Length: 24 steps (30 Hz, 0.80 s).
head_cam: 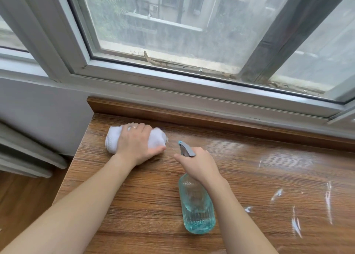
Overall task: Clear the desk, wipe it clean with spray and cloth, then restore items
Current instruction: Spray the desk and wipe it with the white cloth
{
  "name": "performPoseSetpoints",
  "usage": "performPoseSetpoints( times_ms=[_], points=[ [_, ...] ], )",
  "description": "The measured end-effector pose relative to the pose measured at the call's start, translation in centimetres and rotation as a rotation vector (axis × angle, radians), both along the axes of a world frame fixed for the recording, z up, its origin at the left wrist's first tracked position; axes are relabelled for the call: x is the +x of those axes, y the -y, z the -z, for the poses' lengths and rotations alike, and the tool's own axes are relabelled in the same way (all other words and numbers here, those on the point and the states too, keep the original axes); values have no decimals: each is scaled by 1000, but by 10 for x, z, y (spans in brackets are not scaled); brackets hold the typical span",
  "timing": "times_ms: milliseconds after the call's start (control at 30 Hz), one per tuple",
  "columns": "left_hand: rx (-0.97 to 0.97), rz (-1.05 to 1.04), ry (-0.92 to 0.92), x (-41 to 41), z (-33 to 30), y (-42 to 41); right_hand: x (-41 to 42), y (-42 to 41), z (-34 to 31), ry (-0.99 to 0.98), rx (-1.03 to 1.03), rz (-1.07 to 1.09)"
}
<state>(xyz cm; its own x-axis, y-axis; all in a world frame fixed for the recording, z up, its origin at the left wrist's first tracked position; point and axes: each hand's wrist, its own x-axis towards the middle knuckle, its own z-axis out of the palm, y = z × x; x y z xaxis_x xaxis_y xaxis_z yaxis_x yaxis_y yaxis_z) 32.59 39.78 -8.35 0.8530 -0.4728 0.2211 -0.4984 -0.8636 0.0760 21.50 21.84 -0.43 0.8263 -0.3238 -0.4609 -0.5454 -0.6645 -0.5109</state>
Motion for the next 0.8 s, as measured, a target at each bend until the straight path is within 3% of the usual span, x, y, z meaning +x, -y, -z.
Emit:
performPoseSetpoints(
  times_ms=[167,433,800],
  points=[
    [-60,8,107,-38,8,-18,6,2,5,-52,12,8],
    [-18,-17,49,-40,12,-17,13,2,15,-119,11,29],
    [-24,-2,117,-29,13,37,6,24,2,-15,69,74]
  ],
)
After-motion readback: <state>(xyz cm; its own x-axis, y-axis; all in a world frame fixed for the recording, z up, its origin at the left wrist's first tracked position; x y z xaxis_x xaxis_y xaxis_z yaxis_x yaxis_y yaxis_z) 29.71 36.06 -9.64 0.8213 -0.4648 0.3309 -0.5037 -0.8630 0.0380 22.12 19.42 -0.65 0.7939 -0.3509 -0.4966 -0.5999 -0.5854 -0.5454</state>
